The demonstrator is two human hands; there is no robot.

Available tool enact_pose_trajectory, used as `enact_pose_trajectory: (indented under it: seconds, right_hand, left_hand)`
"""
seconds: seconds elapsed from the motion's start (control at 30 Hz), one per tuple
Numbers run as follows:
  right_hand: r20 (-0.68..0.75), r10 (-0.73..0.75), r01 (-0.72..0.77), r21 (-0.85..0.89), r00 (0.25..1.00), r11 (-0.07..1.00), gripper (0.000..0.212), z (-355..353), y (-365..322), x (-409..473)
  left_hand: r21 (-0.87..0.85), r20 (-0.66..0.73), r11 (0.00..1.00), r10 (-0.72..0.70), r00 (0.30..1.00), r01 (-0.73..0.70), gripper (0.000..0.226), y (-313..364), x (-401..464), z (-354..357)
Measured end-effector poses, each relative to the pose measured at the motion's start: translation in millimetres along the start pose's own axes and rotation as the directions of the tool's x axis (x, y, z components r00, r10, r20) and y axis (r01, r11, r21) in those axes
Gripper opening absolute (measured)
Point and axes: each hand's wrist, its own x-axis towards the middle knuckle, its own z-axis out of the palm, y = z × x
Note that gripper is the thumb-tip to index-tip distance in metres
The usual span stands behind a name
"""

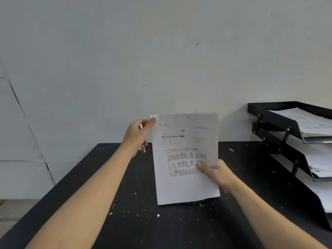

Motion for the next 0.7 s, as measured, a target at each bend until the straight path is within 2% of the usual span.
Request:
enact_pose_trajectory:
  seconds: [0.2, 0.37, 0.7]
  right_hand:
    - [0.000, -0.010, 0.010, 0.010, 1.000, 1.000, 0.023, 3, 2, 1]
    - [-0.016, -0.015, 0.015, 0.000, 1.000, 1.000, 0.018, 5, 2, 0]
    - [-0.002, -0.016, 0.016, -0.009, 1.000, 1.000, 0.020, 3, 4, 0]
  left_hand:
    - [-0.046, 0.088, 0.998, 0.036, 0.995, -0.032, 0.022, 12, 6, 0]
    - [-0.047, 0.058, 0.998, 0.047, 0.997, -0.044, 0.012, 15, 3, 4]
    - [-0.094, 0.065, 0.995, 0.028, 0.997, -0.022, 0.009, 19, 1, 8]
